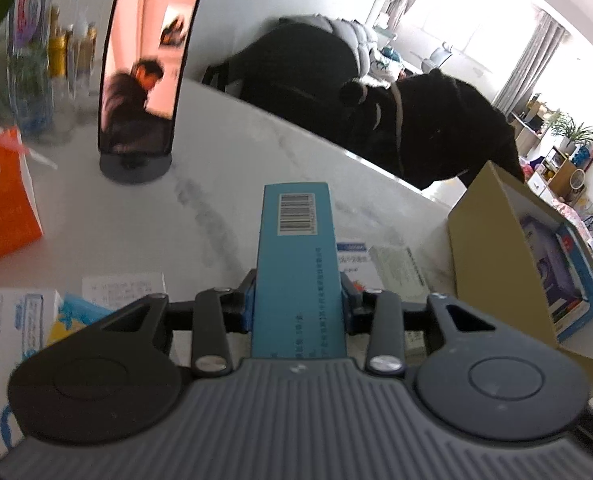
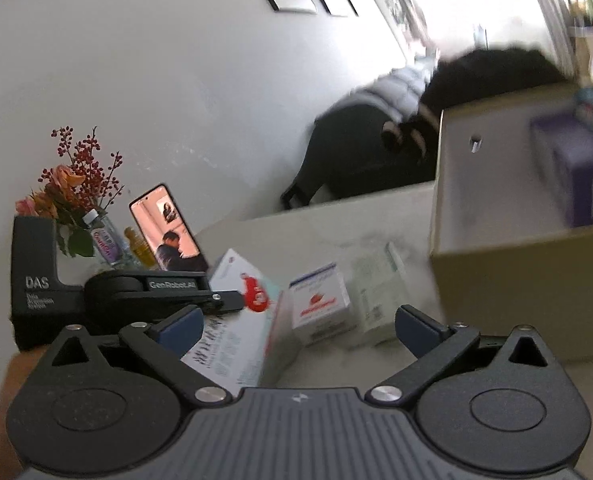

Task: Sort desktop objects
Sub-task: 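Carry the bear box with the left gripper over the tan box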

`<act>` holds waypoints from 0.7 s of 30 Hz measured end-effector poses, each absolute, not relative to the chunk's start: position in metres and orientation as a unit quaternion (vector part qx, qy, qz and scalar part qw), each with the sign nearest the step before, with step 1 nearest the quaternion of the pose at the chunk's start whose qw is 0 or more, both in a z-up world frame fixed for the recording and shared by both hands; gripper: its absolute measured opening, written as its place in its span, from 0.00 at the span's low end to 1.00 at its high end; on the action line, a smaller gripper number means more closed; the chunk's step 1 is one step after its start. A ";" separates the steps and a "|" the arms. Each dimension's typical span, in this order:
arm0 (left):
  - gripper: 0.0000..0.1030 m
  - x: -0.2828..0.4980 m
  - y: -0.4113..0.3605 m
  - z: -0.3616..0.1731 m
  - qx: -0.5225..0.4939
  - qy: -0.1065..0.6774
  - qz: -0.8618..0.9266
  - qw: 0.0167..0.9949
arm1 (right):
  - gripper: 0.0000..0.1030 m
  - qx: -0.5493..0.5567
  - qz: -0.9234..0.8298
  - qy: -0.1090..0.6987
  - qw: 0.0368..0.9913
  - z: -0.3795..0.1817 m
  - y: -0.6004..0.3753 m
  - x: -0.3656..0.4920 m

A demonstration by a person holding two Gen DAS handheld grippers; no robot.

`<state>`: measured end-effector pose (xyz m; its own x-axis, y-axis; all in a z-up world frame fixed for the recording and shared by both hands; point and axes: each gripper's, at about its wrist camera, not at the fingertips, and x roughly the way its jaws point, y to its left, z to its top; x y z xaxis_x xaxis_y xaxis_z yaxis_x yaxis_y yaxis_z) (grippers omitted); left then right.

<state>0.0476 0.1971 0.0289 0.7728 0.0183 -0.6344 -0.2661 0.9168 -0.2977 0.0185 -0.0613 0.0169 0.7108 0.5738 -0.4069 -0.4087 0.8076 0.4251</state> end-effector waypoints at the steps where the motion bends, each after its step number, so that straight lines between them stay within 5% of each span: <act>1: 0.34 0.048 0.195 0.034 -0.186 0.324 0.074 0.925 | 0.99 0.142 0.263 0.256 0.919 0.020 -0.062 0.015; 21: 0.34 0.114 0.104 0.092 -0.148 0.305 -0.056 0.939 | 1.00 0.055 0.120 0.179 0.975 0.031 -0.105 0.002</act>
